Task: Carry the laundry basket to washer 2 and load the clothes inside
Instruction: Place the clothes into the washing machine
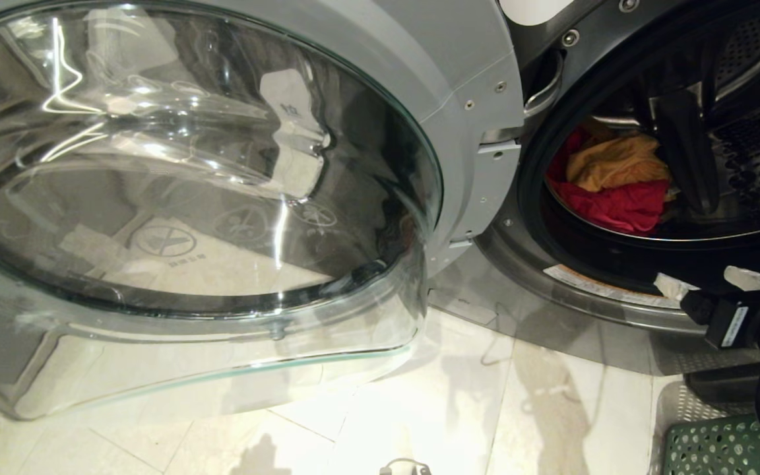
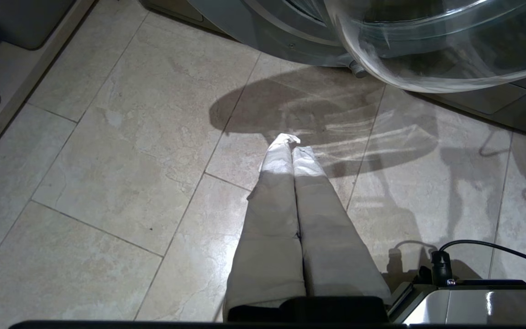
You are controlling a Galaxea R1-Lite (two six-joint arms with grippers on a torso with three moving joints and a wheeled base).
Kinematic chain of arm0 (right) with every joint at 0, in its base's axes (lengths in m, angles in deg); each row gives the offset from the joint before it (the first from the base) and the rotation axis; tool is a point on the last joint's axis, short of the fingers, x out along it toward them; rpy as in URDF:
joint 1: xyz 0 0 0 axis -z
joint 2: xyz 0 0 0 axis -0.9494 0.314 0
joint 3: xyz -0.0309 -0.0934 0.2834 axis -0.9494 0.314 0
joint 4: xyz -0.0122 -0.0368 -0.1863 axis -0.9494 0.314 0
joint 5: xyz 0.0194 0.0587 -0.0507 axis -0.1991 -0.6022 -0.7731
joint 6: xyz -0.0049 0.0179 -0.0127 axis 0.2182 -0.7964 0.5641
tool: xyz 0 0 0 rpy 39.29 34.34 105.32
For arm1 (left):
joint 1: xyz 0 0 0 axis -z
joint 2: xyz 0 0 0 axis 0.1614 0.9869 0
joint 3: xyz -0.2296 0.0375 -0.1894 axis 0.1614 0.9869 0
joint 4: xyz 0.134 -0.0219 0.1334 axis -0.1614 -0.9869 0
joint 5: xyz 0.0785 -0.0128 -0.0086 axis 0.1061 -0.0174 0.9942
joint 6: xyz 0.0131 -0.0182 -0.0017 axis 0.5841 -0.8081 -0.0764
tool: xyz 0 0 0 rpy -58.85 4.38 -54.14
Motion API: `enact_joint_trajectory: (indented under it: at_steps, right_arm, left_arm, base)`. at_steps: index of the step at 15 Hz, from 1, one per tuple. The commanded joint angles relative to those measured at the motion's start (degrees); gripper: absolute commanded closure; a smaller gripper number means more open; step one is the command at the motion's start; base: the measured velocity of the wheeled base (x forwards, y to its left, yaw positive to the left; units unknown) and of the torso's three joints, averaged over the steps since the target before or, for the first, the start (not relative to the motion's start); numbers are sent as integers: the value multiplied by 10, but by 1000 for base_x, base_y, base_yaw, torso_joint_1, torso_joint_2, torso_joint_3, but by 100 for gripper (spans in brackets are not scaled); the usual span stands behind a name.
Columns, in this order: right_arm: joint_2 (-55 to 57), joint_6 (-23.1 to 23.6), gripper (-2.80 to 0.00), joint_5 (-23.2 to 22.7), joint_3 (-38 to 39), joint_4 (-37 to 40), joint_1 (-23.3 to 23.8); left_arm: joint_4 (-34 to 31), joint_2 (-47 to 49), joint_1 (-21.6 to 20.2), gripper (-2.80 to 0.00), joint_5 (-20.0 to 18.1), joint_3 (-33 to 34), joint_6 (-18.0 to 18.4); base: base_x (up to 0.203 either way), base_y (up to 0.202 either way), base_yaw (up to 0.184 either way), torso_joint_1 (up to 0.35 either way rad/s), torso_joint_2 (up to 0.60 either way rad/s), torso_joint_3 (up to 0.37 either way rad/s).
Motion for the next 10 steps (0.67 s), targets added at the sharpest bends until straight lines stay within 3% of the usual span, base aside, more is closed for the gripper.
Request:
enact_joint_trajectory:
  at_steps: [1, 5, 10]
  right_arm:
    - [-40, 0, 0, 1, 22, -2, -1]
    - [-101, 1, 0, 4, 57, 0, 0]
    - [-121, 8, 0, 4, 46, 0, 0]
  left_arm:
    - [0, 1, 0, 0, 0, 6, 0]
    - [1, 1, 0, 0, 0, 6, -1]
    - [0, 0, 0, 0, 0, 6, -2]
  base:
    - [0, 0, 0, 0, 0, 0]
    - [0, 0, 0, 0, 0, 0]
    - [0, 0, 0, 0, 0, 0]
